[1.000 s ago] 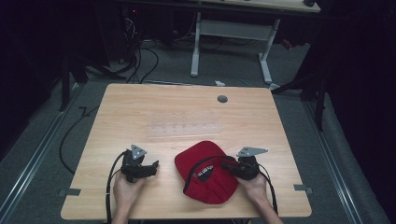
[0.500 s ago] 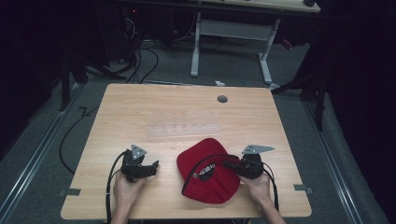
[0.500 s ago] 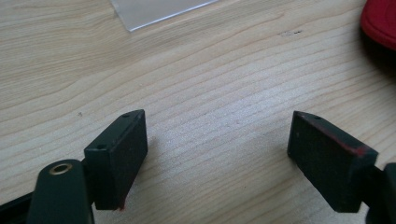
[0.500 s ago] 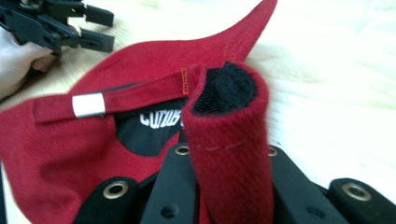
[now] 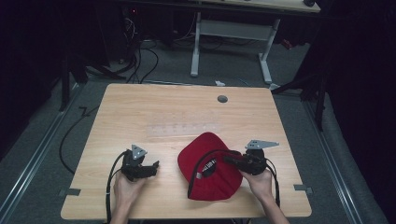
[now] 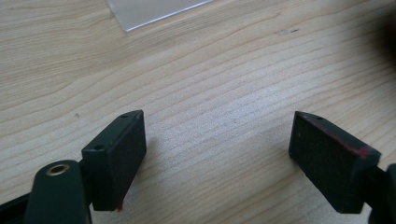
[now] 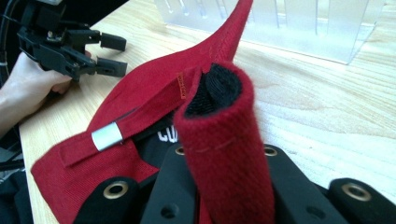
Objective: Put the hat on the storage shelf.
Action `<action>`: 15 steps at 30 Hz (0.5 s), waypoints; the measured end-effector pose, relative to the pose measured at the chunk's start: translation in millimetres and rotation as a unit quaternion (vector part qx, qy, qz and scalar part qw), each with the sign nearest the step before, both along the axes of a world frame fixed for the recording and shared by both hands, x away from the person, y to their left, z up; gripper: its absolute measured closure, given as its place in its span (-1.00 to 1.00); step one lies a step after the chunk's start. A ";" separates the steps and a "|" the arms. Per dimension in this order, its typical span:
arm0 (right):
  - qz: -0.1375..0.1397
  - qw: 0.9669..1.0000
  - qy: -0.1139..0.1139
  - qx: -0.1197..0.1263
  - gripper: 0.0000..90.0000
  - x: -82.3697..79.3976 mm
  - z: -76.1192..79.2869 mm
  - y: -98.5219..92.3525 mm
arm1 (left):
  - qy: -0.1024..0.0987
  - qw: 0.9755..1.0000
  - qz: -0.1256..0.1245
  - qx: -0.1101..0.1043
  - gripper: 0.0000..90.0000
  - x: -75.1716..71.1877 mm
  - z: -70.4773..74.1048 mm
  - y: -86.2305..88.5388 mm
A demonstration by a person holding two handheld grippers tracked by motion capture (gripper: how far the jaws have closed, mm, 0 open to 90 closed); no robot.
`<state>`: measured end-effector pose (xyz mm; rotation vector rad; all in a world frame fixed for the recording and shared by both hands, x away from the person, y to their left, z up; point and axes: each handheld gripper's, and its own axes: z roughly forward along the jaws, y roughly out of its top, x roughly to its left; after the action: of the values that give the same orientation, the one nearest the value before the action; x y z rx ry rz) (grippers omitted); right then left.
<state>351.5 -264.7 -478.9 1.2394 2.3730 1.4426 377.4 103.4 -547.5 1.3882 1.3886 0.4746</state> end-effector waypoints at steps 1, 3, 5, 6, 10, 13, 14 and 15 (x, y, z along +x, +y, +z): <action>-0.001 1.000 0.000 0.000 0.90 0.1 1.0 -0.5 | 0.000 1.000 0.000 0.000 -0.57 -0.4 0.0 -0.2; -0.003 1.000 -0.002 0.001 0.90 0.5 3.3 -1.3 | -0.002 1.000 -0.003 0.005 -0.57 -1.7 0.3 -0.9; -0.006 1.000 -0.003 0.002 0.90 0.7 5.8 -1.8 | -0.008 1.000 -0.007 0.006 -0.57 -3.5 1.1 -1.6; -0.006 1.000 -0.004 0.002 0.90 1.0 7.1 -2.1 | -0.010 1.000 -0.011 0.004 -0.57 -4.6 2.1 -1.9; -0.009 1.000 -0.004 0.005 0.90 3.3 11.1 -2.9 | -0.024 0.999 -0.023 -0.009 -0.57 -10.5 8.1 -3.7; -0.009 1.000 -0.007 0.004 0.90 4.7 15.3 -2.0 | -0.033 0.999 -0.035 -0.010 -0.56 -15.1 12.3 -6.1; -0.009 1.000 -0.008 0.003 0.90 6.1 18.4 -1.3 | -0.035 0.998 -0.044 -0.011 -0.56 -17.5 14.8 -7.6; -0.009 1.000 -0.008 0.003 0.90 6.1 18.4 -1.3 | -0.035 0.998 -0.044 -0.011 -0.56 -17.5 14.8 -7.6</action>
<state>357.6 -266.0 -460.5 1.2428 2.3433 1.4501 359.9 95.8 -532.7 1.3956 1.2672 0.4461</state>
